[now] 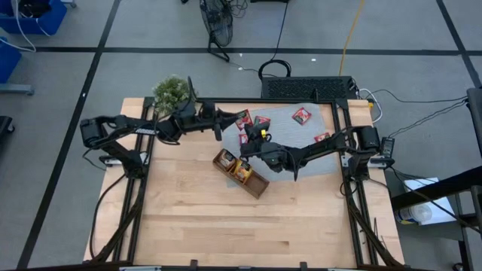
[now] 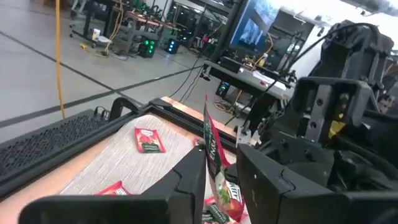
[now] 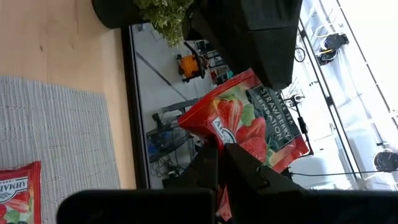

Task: Pick & Place Tea
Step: Put the red tea bag into the right section of the wooden organizer

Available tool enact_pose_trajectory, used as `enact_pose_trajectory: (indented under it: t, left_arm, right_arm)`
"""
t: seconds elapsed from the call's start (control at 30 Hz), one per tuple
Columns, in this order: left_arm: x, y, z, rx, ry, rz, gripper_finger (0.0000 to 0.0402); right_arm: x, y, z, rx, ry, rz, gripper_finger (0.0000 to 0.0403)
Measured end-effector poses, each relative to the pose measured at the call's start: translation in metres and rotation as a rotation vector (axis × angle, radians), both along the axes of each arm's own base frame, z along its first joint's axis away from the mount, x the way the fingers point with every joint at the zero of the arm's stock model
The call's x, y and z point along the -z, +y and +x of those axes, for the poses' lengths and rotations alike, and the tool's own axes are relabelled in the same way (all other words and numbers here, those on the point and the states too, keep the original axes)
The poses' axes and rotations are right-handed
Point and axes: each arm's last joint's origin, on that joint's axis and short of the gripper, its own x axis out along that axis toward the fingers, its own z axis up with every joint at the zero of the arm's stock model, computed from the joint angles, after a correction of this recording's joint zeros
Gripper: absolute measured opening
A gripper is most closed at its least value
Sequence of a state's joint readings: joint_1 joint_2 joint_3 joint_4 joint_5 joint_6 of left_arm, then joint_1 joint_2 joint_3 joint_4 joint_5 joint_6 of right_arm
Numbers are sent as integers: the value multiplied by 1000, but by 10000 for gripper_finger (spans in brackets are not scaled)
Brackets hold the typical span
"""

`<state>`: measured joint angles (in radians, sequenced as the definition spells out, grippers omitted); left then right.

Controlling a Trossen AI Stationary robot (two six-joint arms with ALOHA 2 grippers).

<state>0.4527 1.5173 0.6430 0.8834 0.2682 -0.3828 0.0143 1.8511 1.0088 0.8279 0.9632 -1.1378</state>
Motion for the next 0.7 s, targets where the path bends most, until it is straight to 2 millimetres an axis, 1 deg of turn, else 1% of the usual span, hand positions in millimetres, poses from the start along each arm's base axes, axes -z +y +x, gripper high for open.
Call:
enact_pose_trajectory:
  t: [0.07,0.1,0.17,0.2,0.33,0.4,0.5,0.57,0.63,0.7]
  left_arm:
    - [0,-1,1,5,4,22,80]
    - [0,-2,1,6,6,32,66]
    - [0,-3,1,9,11,52,24]
    - [0,-3,1,9,11,61,13]
    - [-2,-2,0,9,20,136,4]
    - [-8,1,-4,-2,8,184,3]
    - [-19,6,-12,-8,-14,296,3]
    - [-23,4,-15,85,-21,423,2]
    - [-24,-1,-17,295,-51,553,2]
    - [-22,-11,-17,543,-101,615,2]
  right_arm:
    - [-1,0,0,-1,-9,0,1]
    - [-1,0,0,0,-18,3,4]
    - [-1,1,0,-17,-47,26,10]
    - [-1,1,1,-29,-69,44,15]
    - [0,8,1,-47,-208,169,35]
    - [3,13,1,-35,-305,268,44]
    - [10,21,-1,-19,-375,383,54]
    - [15,26,-2,-5,-383,422,58]
    - [15,28,-5,57,-382,400,61]
    - [10,28,-12,136,-385,346,62]
